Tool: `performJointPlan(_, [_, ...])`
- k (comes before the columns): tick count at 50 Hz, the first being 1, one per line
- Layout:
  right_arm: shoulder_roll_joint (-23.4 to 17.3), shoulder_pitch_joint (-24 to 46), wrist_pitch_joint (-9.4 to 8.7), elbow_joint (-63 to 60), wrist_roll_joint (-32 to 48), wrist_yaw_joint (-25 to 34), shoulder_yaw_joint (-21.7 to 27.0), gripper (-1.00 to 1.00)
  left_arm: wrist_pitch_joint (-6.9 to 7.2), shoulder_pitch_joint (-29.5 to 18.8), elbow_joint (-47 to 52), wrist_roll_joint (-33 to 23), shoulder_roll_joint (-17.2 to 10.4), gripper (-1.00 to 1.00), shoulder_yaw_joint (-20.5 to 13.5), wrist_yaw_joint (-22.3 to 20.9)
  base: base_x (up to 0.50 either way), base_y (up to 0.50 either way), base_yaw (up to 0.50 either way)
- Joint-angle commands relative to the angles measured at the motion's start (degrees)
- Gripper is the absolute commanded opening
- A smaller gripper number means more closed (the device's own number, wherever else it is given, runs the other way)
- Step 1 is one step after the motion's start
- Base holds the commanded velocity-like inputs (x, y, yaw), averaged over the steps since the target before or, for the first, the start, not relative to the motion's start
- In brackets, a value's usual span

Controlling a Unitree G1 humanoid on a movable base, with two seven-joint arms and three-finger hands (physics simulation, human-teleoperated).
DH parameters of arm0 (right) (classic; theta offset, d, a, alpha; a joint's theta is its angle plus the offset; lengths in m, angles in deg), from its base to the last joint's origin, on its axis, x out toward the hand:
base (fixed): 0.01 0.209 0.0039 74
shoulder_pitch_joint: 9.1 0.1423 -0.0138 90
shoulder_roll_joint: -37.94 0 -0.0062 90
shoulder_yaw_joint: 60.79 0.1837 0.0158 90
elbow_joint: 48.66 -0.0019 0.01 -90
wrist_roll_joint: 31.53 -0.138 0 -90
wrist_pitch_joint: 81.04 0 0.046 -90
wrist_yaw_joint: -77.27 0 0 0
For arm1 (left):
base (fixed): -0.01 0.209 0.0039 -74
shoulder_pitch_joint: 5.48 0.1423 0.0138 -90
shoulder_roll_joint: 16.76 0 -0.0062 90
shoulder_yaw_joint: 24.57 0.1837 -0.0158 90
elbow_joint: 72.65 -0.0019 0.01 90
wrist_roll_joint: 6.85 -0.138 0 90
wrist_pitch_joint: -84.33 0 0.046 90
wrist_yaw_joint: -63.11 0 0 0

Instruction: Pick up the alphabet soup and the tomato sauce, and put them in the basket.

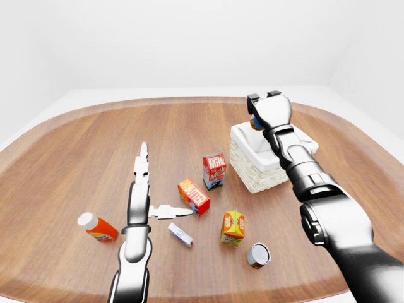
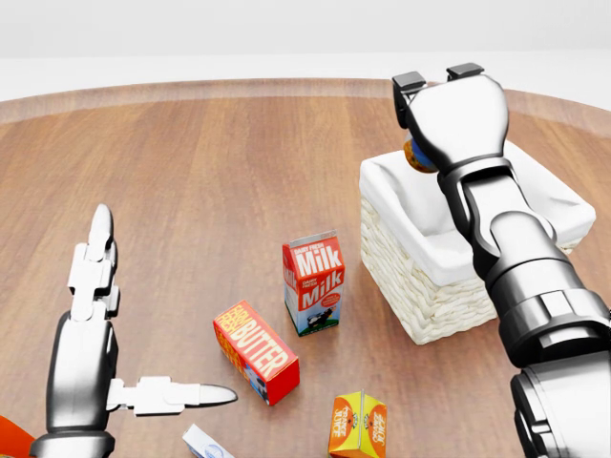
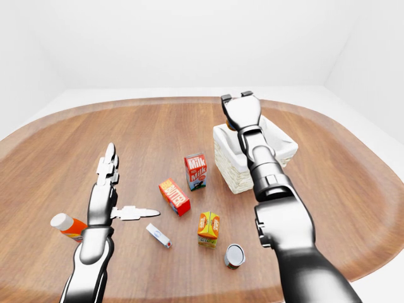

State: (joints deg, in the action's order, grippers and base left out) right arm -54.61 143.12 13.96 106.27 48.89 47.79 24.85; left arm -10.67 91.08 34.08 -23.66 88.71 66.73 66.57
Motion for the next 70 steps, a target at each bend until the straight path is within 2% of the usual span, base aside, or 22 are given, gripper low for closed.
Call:
performJointPlan(1, [0.01,4.74,0.0,8.12,2.67,-0.52,-0.82,-1.0,0.0,0.25,0.66,0.29,0.01,1.0,-0.13,-0.05,0.0,0.0,0.0])
performJointPlan(12, [-0.3,6.07,0.0,10.29,5.11,-0.52,-1.29,-1.0,0.0,-0.03,0.33,0.43,0.0,1.0,-0.26,0.07,0.0,0.0,0.0])
performJointPlan(30, [0.86,4.3,0.0,11.85,6.57,0.3,-0.92,-1.0,0.0,-0.13,0.65,0.54,-0.04,1.0,-0.4,-0.08,0.0,0.0,0.0])
performJointPlan(44, [-0.97,2.45,-0.01,12.44,6.57,1.22,-0.21,-1.0,0.0,-0.03,0.43,0.36,0.0,1.0,-0.18,0.06,0.0,0.0,0.0])
performJointPlan(57, [-2.14,1.46,-1.18,12.65,6.7,1.91,0.07,-1.0,0.0,-0.03,0.58,0.36,0.0,1.0,-0.21,-0.01,0.0,0.0,0.0])
performJointPlan(70, [-2.3,2.16,-1.23,12.55,6.66,2.02,0.16,-1.0,0.0,-0.17,0.13,0.45,-0.06,1.0,-0.35,0.04,0.0,0.0,0.0])
